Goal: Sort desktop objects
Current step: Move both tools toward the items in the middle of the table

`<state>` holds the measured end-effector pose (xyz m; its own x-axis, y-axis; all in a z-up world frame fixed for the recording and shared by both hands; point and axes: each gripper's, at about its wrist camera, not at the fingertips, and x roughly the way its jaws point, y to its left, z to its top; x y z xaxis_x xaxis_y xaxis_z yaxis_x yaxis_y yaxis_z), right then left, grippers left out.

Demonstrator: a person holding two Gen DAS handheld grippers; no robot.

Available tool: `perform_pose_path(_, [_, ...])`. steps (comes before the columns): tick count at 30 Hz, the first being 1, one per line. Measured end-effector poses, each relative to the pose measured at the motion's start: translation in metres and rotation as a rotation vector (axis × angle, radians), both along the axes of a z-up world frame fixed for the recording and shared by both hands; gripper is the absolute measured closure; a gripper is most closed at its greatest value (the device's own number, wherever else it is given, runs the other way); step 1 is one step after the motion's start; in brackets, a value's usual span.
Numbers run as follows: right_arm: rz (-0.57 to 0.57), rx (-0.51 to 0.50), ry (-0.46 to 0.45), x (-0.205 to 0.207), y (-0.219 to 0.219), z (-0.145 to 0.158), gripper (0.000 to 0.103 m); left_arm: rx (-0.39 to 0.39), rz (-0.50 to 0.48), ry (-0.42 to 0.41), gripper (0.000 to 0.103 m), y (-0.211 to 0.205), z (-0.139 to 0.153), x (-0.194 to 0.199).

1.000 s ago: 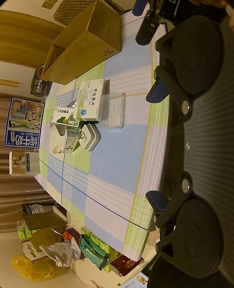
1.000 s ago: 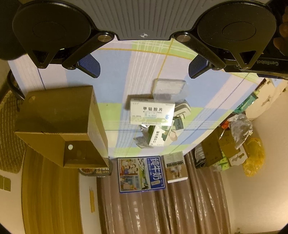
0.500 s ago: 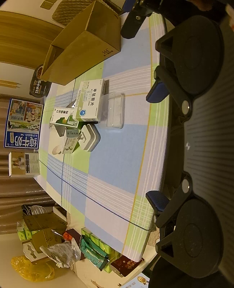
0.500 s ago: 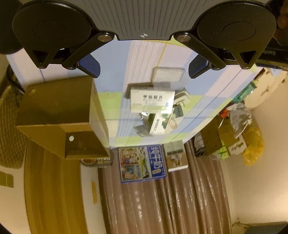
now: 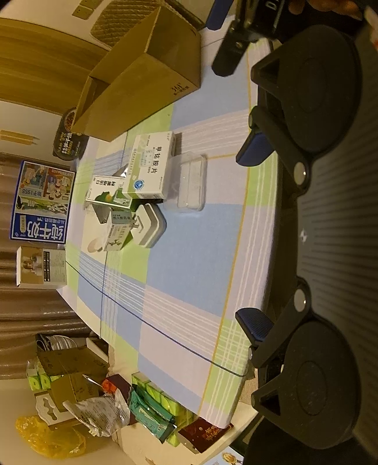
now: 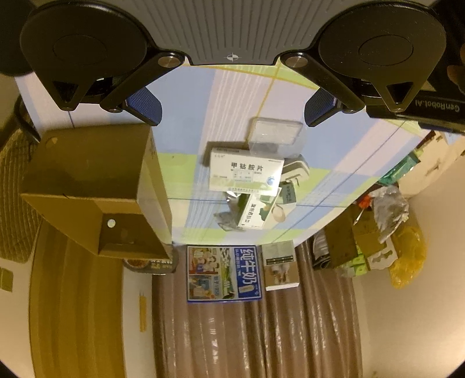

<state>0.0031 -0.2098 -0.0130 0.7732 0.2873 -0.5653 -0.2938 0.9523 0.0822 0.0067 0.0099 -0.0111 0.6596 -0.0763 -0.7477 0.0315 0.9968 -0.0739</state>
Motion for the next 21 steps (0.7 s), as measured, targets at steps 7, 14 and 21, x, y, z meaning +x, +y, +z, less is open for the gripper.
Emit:
perform_pose_path(7, [0.046, -0.015, -0.014, 0.013, 0.011, -0.005, 0.002, -0.01, -0.019, -0.029, 0.001, 0.015, 0.002, 0.019])
perform_pose_path(14, [-0.009, -0.048, 0.037, 0.036, 0.013, -0.02, 0.002, 0.029, -0.074, -0.065, 0.001, 0.023, 0.001, 0.051])
perform_pose_path(21, [-0.061, -0.025, 0.087, 0.053, -0.007, -0.045, 0.002, 0.004, -0.123, -0.071, 0.001, 0.003, -0.022, 0.071])
